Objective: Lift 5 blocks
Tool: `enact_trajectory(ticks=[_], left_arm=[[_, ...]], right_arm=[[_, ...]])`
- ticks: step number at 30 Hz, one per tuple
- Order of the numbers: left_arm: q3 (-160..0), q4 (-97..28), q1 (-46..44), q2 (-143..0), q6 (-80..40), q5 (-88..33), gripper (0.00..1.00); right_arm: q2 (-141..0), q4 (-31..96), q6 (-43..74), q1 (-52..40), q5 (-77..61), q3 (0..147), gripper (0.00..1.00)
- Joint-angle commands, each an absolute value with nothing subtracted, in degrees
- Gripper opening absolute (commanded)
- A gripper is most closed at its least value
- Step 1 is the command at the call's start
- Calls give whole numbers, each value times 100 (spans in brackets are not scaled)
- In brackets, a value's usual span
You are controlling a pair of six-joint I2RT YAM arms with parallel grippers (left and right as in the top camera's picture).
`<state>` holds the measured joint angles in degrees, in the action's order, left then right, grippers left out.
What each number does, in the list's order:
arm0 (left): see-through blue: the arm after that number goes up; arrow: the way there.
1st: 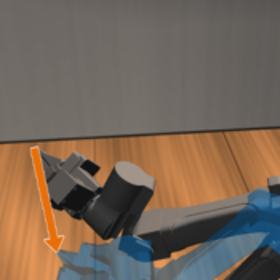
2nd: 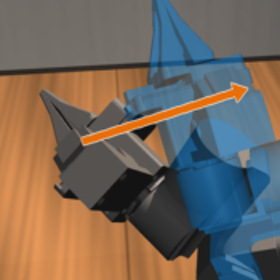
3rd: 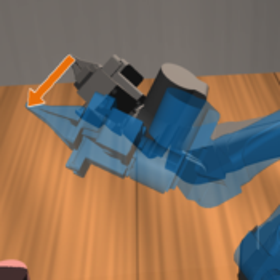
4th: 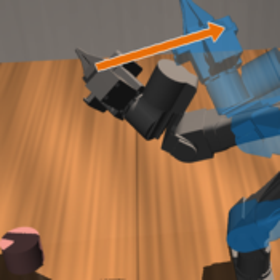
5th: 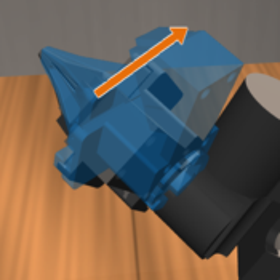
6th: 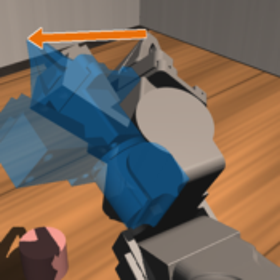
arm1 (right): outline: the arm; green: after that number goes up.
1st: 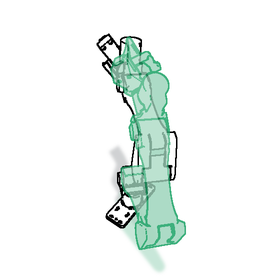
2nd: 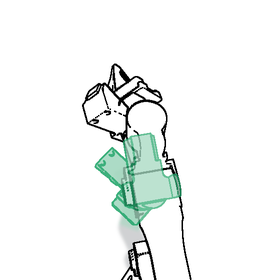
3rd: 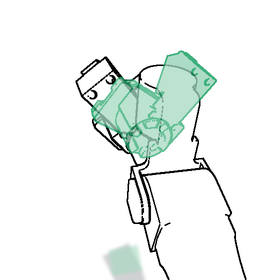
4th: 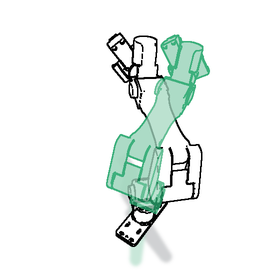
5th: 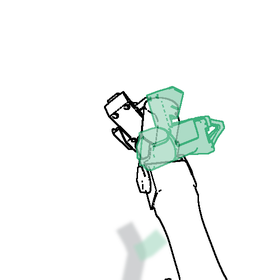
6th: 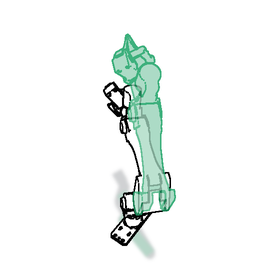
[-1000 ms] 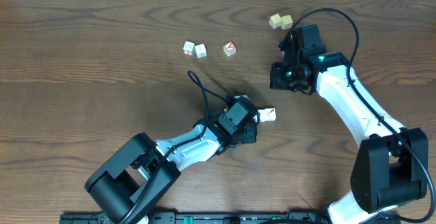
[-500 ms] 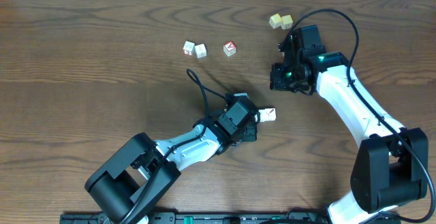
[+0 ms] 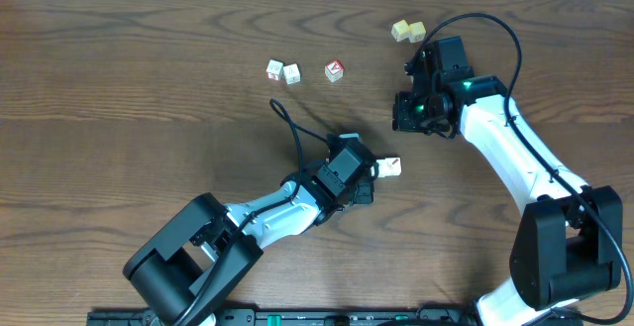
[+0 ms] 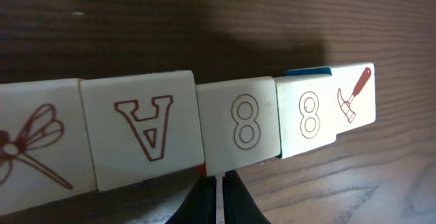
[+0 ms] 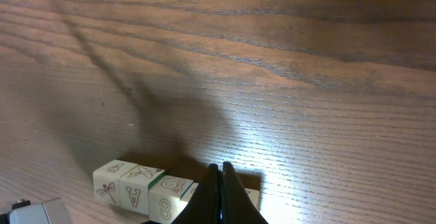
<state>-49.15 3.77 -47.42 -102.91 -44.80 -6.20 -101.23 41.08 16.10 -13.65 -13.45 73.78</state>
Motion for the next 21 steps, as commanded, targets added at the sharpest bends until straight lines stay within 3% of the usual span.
enact_trajectory(ticks=[1,21], left_arm=[[-4890,399,-4729,-10372,-4466,-436,7],[-4890,534,-4729,-10372,-4469,-377,7]], right_arm=[[-10138,4115,1645,-1372,-1332,7408,1],[-10138,4115,1645,-1372,-1332,7408,1]])
